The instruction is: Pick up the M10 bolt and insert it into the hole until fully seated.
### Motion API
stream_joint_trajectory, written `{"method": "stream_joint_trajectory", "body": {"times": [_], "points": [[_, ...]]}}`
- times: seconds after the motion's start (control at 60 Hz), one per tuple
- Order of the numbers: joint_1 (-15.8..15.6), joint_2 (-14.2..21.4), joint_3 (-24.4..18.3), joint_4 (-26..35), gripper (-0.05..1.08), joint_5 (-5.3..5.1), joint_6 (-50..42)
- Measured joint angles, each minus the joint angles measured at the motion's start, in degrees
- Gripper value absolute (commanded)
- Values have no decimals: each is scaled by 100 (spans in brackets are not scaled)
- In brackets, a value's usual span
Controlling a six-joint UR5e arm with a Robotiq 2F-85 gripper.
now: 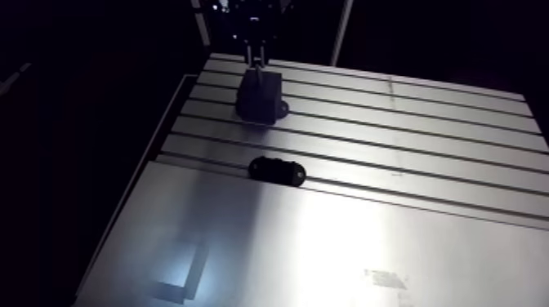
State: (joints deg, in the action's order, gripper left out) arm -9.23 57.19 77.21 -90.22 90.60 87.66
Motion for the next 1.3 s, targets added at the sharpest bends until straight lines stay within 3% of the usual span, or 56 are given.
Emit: {"method": "stream_joint_trajectory", "body": {"times": [0.433,0.55,0.567,0.583,0.6,0.617,0.633,0.65,0.667,0.7,1.3], "points": [[-1,0,74,-9,107,-10,-14],[-1,2,87,-13,102,-11,-19],[-1,3,88,-14,92,-11,-20],[-1,3,89,-14,92,-12,-20],[-1,3,89,-15,68,-11,-21],[-1,4,90,-15,68,-11,-21],[-1,4,91,-15,34,-11,-22],[-1,4,92,-16,34,-11,-22],[-1,4,92,-16,6,-11,-22],[-1,6,93,-15,1,-9,-23],[4,80,143,-18,0,7,-30]]}}
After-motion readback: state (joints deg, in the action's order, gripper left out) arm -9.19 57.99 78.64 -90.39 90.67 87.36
